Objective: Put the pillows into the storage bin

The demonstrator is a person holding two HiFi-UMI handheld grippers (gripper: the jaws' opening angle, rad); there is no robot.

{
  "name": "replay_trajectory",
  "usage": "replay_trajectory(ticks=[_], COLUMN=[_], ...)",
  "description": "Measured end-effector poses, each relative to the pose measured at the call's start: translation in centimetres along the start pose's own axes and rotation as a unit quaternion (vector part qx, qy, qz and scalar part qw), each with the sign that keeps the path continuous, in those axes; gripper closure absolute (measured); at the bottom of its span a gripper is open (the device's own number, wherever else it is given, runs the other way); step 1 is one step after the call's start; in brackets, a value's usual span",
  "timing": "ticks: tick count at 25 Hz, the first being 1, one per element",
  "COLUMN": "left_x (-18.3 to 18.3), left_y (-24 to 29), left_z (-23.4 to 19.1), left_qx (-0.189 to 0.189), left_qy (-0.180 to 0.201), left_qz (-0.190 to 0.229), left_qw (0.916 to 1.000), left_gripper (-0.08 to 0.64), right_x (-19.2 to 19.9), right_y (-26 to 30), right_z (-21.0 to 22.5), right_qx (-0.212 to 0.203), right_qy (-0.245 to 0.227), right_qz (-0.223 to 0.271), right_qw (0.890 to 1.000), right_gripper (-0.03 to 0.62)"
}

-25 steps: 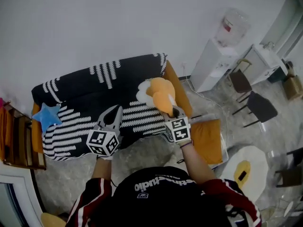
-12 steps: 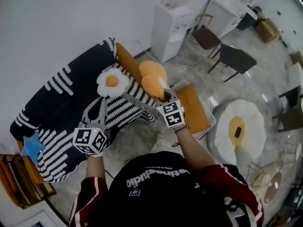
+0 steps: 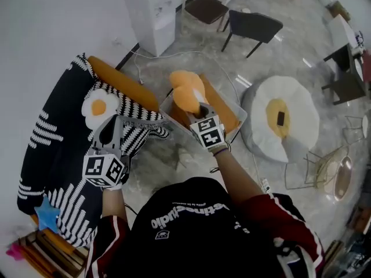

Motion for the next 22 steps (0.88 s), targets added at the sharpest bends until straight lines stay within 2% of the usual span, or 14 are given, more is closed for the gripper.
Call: replay_trajectory(ticks=[5, 9, 17, 22], left_x=[0.7, 1.9, 3.9, 4.8], left_y=[5.9, 9.7, 14.7, 16.2], left_z=[4.6, 6.8, 7.6, 6.2], left_qx=[0.047, 0.068, 0.068, 0.054], left_qy=[0.013, 0.019, 0.02, 0.03], left_qz=[-0.021, -0.041, -0.076, -0.098], left_qw=[0.9986, 0.9967, 0.9946, 0.9933], left_gripper=[0.557, 0.558, 0.557, 0.557], right_x=[3.8, 6.8, 10.7, 11.4], right_y=[-1.6, -1.4, 2.6, 6.6], right_z=[6.1, 10.1, 14.4, 15.7], right_qx=[0.037, 0.054, 0.05, 0.031], right_qy=[0.041, 0.063, 0.09, 0.077], right_qz=[-0.02, -0.04, -0.081, -0.098], right_qw=[0.998, 0.996, 0.991, 0.992], right_gripper=[0.494, 0.492, 0.491, 0.46])
Point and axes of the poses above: the fingertips, and each gripper's own axes: y forward along the fingers, z to its right, x out of its underside, the point moved 5 cm from there along -y, backward along the fingers, and after that the axes turned 8 degrees about -x, right-handed, at the moved point
